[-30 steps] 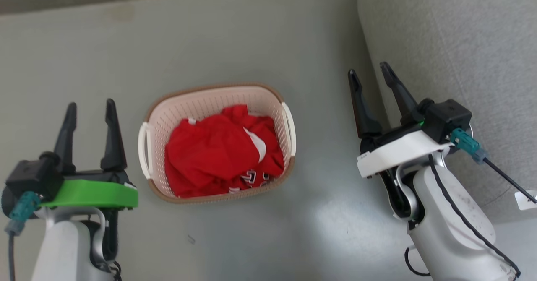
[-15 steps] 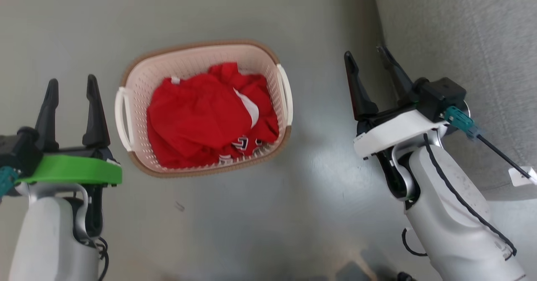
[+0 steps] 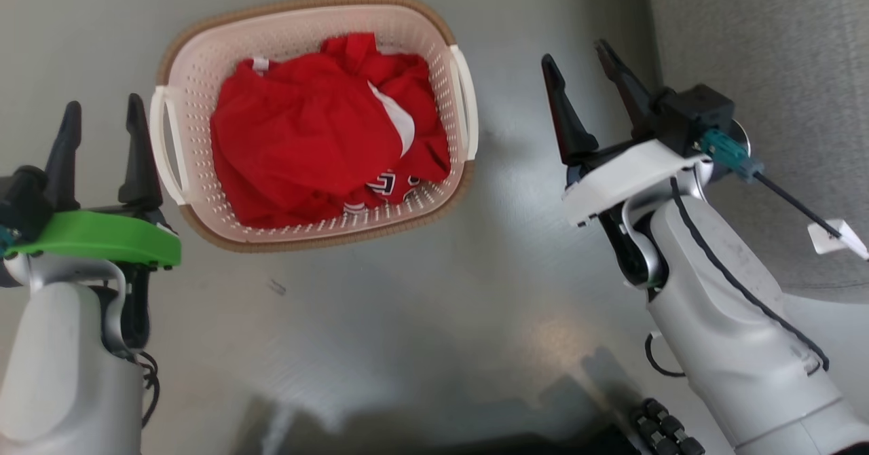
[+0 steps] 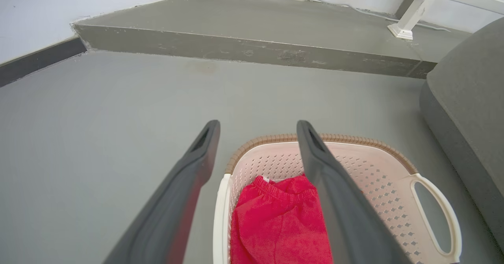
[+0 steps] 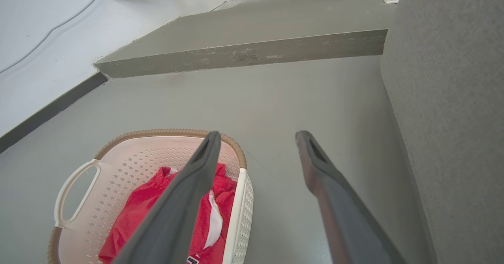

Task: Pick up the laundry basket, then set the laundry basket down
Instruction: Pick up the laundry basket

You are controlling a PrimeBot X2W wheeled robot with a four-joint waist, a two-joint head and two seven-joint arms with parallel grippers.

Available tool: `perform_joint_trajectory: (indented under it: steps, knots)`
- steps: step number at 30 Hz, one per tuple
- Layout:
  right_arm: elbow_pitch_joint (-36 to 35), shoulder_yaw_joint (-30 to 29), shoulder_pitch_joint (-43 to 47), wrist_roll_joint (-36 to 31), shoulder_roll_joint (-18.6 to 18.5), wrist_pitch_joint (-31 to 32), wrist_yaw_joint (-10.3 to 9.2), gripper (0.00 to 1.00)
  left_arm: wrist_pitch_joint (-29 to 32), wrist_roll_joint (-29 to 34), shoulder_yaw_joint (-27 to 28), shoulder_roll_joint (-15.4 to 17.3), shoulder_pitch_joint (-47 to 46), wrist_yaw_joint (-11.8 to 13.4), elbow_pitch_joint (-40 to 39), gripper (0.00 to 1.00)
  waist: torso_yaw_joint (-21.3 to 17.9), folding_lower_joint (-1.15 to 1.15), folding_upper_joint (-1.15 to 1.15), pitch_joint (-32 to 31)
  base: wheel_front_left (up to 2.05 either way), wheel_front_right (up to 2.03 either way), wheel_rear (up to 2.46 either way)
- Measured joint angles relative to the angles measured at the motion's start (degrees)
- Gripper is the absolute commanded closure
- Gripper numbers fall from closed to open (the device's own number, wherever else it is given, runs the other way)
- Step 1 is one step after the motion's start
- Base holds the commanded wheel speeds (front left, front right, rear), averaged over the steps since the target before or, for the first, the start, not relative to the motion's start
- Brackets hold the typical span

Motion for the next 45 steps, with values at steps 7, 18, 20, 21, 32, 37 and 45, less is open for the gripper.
perform_joint_trajectory:
  steps: [7, 18, 20, 21, 32, 37, 45]
  knots:
    - [3.7, 2.2, -3.5, 2.8, 0.0, -0.1, 0.52, 0.00, 1.0, -0.2, 0.0, 0.9, -3.3, -0.1, 4.5, 0.00, 0.4, 0.00, 0.00, 3.9, 0.00, 0.00, 0.00]
    - [10.7, 5.3, -8.9, 6.2, -0.1, -0.1, 0.58, 0.00, 3.0, -2.1, -0.7, 1.4, -9.1, -0.3, 12.2, 0.00, 1.6, 0.00, 0.00, 8.6, 0.00, 0.00, 0.00]
    - [12.5, 6.2, -10.6, 7.1, -0.1, -0.1, 0.66, 0.00, 3.3, -2.2, -1.1, 1.5, -10.6, -0.4, 14.1, 0.00, 2.0, 0.00, 0.00, 9.6, 0.00, 0.00, 0.00]
    - [13.0, 6.5, -11.2, 7.3, -0.1, -0.1, 0.83, 0.00, 3.4, -2.2, -1.4, 1.5, -11.1, -0.6, 14.5, 0.00, 2.1, 0.00, 0.00, 10.0, 0.00, 0.00, 0.00]
    - [18.6, 9.7, -16.1, 10.9, -0.2, -0.1, 1.19, 0.00, 3.9, -3.1, -4.4, 1.4, -16.3, -0.8, 20.0, 0.00, 3.2, 0.00, 0.00, 13.6, 0.00, 0.00, 0.00]
    - [20.6, 11.0, -18.6, 12.2, -0.2, -0.1, 1.53, 0.00, 3.9, -3.1, -6.2, 1.2, -18.3, -0.8, 22.4, 0.00, 3.6, 0.00, 0.00, 15.1, 0.00, 0.00, 0.00]
    - [23.3, 13.2, -21.3, 15.6, -0.1, 0.1, 2.02, 0.00, 4.0, -4.1, -9.6, 0.5, -21.0, -0.8, 25.4, 0.00, 4.1, 0.00, 0.00, 17.0, 0.00, 0.00, 0.00]
